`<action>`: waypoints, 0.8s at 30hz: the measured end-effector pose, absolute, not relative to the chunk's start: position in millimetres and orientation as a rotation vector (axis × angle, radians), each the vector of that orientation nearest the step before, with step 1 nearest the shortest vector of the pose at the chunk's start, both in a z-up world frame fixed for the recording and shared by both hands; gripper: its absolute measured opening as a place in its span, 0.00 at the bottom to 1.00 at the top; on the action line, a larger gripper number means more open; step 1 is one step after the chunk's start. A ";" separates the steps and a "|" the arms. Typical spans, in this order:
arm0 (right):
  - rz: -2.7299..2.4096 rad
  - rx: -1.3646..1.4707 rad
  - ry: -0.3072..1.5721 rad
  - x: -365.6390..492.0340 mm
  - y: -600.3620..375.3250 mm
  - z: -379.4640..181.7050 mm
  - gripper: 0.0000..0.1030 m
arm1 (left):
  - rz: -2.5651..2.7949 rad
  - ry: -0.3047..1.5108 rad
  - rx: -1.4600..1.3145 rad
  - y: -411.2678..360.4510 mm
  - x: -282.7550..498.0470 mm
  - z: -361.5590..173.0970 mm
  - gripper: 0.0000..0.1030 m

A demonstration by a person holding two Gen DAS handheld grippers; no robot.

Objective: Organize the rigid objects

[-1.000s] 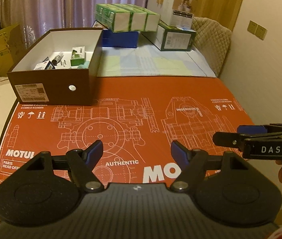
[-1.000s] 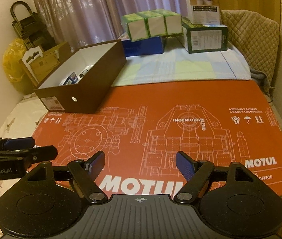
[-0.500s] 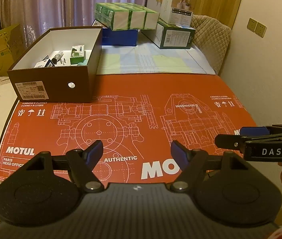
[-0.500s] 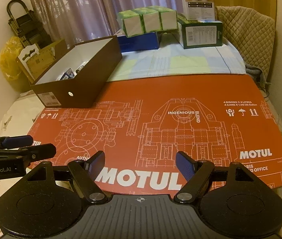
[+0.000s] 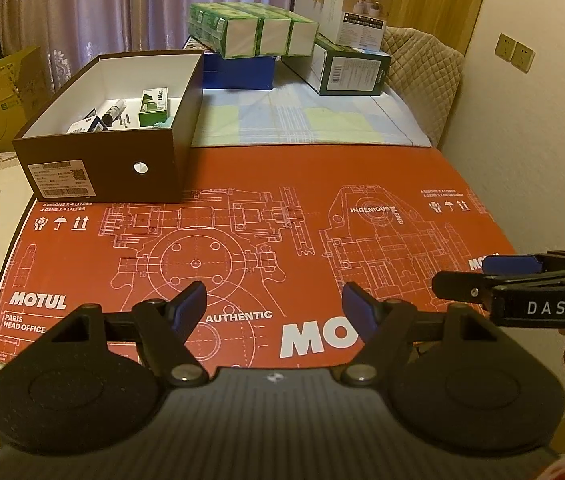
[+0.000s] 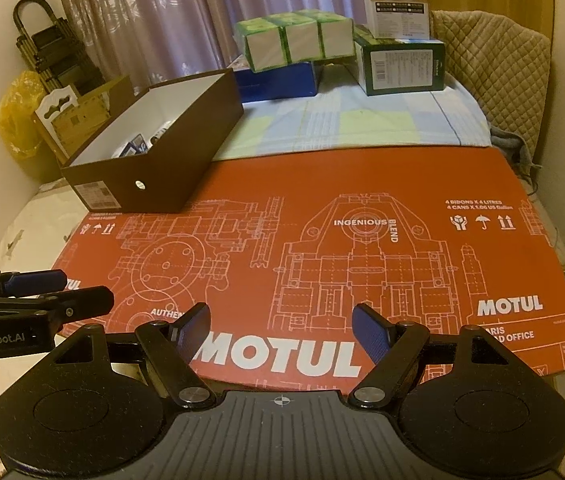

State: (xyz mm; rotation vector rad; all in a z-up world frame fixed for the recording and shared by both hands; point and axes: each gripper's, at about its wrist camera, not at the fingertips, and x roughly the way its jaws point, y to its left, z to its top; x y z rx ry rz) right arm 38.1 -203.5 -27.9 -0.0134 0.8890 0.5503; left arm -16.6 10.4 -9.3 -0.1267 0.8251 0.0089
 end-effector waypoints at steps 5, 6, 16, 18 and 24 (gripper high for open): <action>0.547 -0.011 0.890 38.8 -206.0 -29.1 0.73 | 0.005 0.827 -0.125 8.5 -15.0 -9.7 0.70; 0.546 -0.010 0.891 38.7 -206.9 -29.7 0.73 | 0.004 0.828 -0.125 8.0 -14.6 -9.7 0.70; 0.545 -0.010 0.893 38.3 -209.0 -30.4 0.73 | 0.004 0.829 -0.128 6.4 -13.9 -10.4 0.70; 0.546 -0.010 0.893 38.3 -208.8 -30.3 0.73 | 0.003 0.829 -0.129 6.5 -13.9 -10.3 0.70; 0.545 -0.008 0.894 37.8 -210.8 -31.0 0.73 | 0.008 0.819 -0.131 2.1 -13.2 -9.9 0.70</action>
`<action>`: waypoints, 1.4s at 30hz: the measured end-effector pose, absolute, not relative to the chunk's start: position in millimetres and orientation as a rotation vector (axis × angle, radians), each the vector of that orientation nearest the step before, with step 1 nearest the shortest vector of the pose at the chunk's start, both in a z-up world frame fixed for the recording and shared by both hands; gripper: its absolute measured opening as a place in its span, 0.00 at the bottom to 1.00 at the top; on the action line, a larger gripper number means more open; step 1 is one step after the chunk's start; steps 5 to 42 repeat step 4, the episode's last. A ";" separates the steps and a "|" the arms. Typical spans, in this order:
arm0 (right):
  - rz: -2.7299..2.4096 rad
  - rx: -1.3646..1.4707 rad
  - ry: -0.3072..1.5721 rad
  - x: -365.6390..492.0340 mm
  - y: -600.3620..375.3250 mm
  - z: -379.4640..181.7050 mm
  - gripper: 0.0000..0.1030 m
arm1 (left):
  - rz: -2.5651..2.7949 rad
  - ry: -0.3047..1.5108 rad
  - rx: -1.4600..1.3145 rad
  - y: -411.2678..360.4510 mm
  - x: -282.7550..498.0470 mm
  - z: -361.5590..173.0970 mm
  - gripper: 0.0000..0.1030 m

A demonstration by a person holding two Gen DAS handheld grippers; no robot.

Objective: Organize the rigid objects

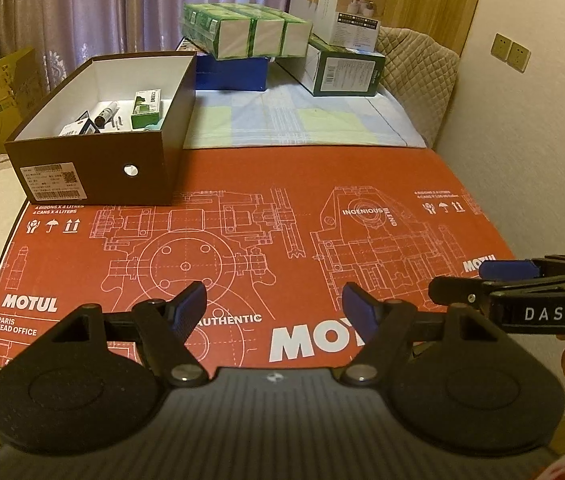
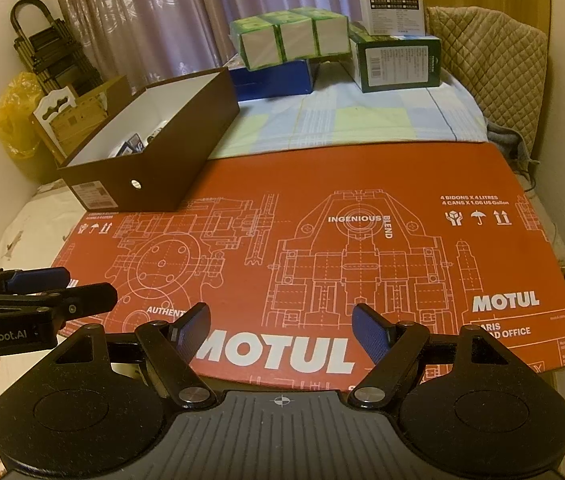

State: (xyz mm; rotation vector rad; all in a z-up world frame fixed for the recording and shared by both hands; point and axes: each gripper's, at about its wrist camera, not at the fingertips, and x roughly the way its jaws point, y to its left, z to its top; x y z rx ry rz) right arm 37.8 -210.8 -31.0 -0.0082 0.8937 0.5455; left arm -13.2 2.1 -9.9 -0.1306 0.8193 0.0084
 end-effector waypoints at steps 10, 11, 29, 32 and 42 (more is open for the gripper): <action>0.551 -0.012 0.900 36.7 -211.8 -32.1 0.73 | 0.021 0.835 -0.136 1.1 -12.4 -12.6 0.70; 0.551 -0.012 0.900 36.7 -211.8 -32.1 0.73 | 0.021 0.835 -0.136 1.1 -12.4 -12.6 0.70; 0.551 -0.012 0.900 36.7 -211.8 -32.1 0.73 | 0.021 0.835 -0.136 1.1 -12.4 -12.6 0.70; 0.551 -0.012 0.900 36.7 -211.8 -32.1 0.73 | 0.021 0.835 -0.136 1.1 -12.4 -12.6 0.70; 0.551 -0.012 0.900 36.7 -211.8 -32.1 0.73 | 0.021 0.835 -0.136 1.1 -12.4 -12.6 0.70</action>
